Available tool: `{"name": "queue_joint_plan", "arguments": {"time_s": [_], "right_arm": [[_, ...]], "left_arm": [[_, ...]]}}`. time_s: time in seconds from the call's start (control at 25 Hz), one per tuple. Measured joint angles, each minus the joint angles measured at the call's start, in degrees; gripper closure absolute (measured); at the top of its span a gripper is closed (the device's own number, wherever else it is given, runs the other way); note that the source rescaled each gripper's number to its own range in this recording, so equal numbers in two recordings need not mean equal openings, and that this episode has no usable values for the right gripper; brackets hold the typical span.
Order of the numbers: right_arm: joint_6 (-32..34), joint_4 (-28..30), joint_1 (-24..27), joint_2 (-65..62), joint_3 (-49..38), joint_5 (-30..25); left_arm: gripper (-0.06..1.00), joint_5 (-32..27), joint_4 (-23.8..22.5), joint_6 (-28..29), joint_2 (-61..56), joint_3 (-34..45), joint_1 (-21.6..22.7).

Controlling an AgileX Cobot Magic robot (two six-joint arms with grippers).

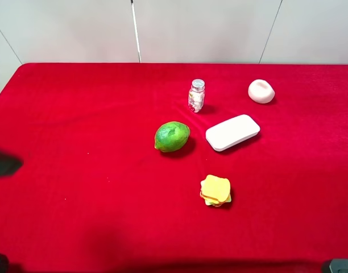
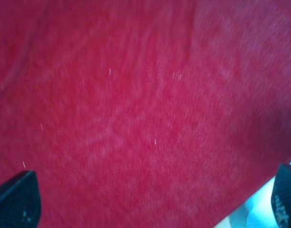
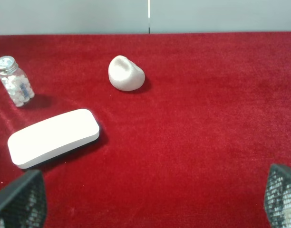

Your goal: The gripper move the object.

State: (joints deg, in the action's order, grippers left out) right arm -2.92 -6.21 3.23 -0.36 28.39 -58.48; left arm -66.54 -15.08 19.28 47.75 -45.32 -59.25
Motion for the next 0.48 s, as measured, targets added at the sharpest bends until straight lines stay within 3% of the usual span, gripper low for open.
{"name": "queue_joint_plan", "arguments": {"time_s": [0.24, 0.48], "right_arm": [[0.0, 0.0, 0.0, 0.0, 0.0, 0.06], [0.0, 0.0, 0.0, 0.0, 0.0, 0.06]], "left_arm": [[0.03, 3.0, 0.17, 2.44, -9.83, 12.78, 0.0], [0.03, 3.92, 0.17, 2.46, -16.41, 16.91, 0.0]]}}
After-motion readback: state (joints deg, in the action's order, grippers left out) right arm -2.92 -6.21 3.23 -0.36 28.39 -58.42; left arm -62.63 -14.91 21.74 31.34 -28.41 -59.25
